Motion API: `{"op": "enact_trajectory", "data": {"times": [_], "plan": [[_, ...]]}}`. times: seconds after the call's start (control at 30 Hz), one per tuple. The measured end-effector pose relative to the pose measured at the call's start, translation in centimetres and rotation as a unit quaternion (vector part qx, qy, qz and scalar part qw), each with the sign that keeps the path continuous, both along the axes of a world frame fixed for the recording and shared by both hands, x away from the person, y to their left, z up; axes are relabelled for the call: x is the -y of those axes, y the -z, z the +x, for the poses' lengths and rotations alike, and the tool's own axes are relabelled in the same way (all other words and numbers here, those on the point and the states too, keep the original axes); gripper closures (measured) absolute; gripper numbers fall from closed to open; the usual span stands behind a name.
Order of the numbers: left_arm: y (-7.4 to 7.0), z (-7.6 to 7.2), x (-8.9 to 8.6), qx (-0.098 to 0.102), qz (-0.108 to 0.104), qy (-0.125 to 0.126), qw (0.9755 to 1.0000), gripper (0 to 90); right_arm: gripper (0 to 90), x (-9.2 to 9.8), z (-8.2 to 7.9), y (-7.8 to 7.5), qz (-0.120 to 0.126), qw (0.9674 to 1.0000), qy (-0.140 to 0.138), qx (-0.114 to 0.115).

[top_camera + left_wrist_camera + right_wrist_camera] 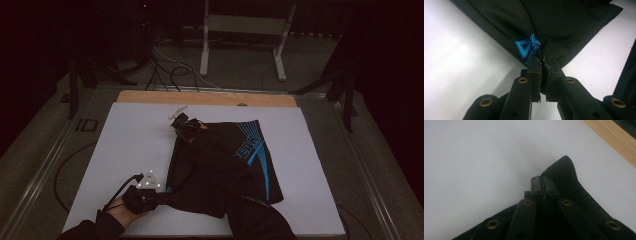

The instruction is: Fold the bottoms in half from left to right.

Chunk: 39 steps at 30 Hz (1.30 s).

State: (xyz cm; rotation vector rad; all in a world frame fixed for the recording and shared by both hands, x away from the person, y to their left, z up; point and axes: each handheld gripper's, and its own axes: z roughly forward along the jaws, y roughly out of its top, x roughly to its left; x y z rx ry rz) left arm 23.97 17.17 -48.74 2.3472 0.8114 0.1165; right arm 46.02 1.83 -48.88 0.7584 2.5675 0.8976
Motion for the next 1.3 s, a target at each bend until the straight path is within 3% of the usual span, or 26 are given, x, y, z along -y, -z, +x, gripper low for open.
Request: {"op": "enact_trajectory", "data": {"times": [0.7,1.3], "plan": [[-1.3,-0.3,1.0,0.014,0.002,0.007,0.9999,85.1,89.4,1.7,0.0,-1.9,-0.002,0.9999,-0.007,0.013],[-3.1,0.2,3.1,0.017,-0.007,0.038,0.9991,85.2,89.4,3.6,-0.3,-3.4,0.014,0.9997,0.002,0.022]]}}
